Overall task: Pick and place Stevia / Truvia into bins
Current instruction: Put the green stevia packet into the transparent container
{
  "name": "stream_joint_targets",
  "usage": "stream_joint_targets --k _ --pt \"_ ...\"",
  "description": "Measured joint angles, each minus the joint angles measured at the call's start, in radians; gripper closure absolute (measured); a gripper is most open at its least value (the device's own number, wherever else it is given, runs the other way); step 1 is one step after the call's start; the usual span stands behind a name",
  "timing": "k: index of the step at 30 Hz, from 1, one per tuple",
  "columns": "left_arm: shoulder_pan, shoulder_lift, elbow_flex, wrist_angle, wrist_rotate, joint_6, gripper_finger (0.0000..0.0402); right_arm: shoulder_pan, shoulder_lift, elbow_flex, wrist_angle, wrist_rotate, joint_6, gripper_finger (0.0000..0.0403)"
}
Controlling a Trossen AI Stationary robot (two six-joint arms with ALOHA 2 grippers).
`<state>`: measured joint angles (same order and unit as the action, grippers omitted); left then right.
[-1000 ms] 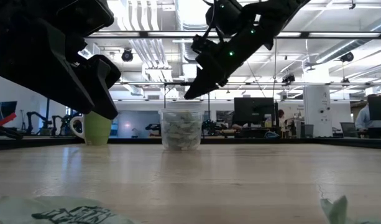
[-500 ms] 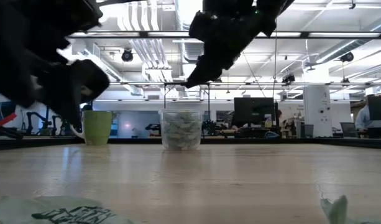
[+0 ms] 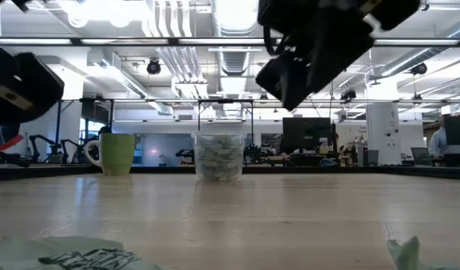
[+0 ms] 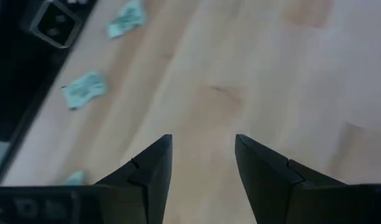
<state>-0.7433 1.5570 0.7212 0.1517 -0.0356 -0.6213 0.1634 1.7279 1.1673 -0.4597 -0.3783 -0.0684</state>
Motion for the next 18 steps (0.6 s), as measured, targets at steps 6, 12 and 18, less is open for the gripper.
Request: stream_joint_targets --k 6,12,18 --pt "-0.059 0.002 0.000 0.064 -0.114 0.024 0.0228 0.098 0.000 -0.010 0.054 0.009 0.042 0.0237" --pt "-0.091 0.073 0.001 0.131 -0.169 0.058 0.0228 0.154 0.000 -0.010 0.094 0.013 0.059 0.0244" --pt "-0.102 0.169 0.019 0.134 -0.175 0.058 0.0228 0.169 0.000 -0.010 0.101 0.015 0.070 0.0256"
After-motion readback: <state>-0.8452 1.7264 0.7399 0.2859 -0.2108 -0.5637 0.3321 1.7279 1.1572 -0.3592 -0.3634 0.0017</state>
